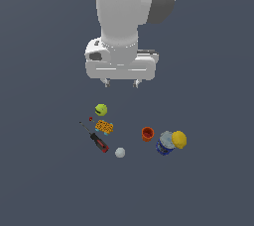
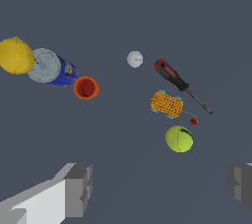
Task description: Pick up a designated object from a clutter of objects.
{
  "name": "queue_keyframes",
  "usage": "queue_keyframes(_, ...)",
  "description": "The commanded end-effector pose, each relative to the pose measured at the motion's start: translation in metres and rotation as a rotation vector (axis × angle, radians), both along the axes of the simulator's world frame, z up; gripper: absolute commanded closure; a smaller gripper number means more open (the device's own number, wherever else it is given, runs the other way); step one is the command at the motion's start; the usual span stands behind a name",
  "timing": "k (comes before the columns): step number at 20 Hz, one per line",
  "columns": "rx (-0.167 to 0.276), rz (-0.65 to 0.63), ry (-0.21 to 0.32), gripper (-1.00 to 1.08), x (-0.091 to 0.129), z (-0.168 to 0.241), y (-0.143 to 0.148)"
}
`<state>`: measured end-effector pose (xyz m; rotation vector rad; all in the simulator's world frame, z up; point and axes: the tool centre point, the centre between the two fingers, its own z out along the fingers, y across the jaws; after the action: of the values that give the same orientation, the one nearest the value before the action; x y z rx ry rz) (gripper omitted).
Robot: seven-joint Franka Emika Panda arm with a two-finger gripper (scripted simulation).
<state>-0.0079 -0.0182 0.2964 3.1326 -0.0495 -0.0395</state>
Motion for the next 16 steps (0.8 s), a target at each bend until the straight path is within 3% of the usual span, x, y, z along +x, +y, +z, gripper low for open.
queue_keyframes(1, 0.000, 0.000, 0.000, -0.92, 0.000, 0.000, 0.000)
queue_keyframes(16, 0.022, -0.014, -0.013, -0.92, 0.004, 0.010, 0.011)
